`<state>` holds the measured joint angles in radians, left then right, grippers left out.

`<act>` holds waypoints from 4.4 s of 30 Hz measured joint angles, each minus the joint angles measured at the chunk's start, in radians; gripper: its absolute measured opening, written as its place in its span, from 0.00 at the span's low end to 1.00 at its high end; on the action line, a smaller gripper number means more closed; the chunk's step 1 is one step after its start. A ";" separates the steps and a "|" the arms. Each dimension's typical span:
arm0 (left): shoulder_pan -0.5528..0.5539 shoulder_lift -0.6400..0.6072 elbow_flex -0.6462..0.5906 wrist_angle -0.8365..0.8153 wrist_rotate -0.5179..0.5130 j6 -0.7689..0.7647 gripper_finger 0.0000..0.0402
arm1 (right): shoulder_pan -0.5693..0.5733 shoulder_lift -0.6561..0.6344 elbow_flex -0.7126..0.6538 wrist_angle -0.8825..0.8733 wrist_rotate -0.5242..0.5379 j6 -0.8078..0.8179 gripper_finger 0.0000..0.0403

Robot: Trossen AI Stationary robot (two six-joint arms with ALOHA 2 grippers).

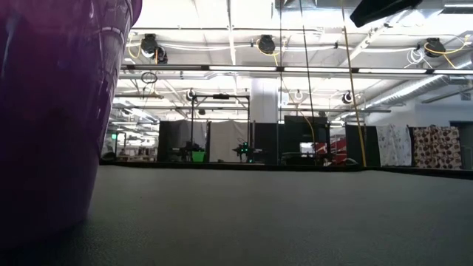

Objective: Sort candy by brand, put in halloween buckets
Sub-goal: Put the red candy into the violet bucket, then return to Home Position

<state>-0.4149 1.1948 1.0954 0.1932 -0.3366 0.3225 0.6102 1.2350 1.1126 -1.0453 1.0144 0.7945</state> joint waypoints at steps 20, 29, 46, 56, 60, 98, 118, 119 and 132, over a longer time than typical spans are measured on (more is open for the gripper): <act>-0.230 0.090 -0.002 -0.630 0.248 -1.117 0.12 | 0.000 0.000 0.000 0.004 0.000 -0.014 0.63; -0.320 0.200 -0.002 -0.636 0.192 -1.155 0.12 | 0.000 0.000 0.000 0.007 0.000 -0.022 0.63; -0.291 0.195 0.007 -0.673 0.029 -1.053 0.44 | 0.000 0.018 0.000 0.080 -0.022 -0.017 0.63; 0.009 0.102 0.087 -0.510 -0.067 -0.392 0.26 | -0.043 -0.014 -0.001 0.483 -0.090 -0.640 0.47; 0.154 0.101 0.077 -0.386 0.006 -0.252 0.11 | -0.101 -0.041 -0.035 0.589 -0.175 -0.767 0.22; 0.449 -0.170 -0.932 0.723 0.354 -0.224 0.01 | -0.477 -0.088 -0.988 1.913 -0.764 -0.794 0.00; 0.478 -0.323 -1.089 0.743 0.328 -0.334 0.00 | -0.533 -0.108 -1.100 1.939 -0.838 -0.697 0.00; 0.478 -0.333 -1.089 0.736 0.334 -0.330 0.00 | -0.533 -0.111 -1.100 1.939 -0.838 -0.697 0.00; 0.478 -0.582 -1.089 0.470 0.325 -0.317 0.00 | -0.532 -0.153 -1.100 1.925 -0.838 -0.713 0.00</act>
<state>0.0631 0.6131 0.0063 0.6628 -0.0112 0.0059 0.0780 1.0816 0.0128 0.8798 0.1764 0.0817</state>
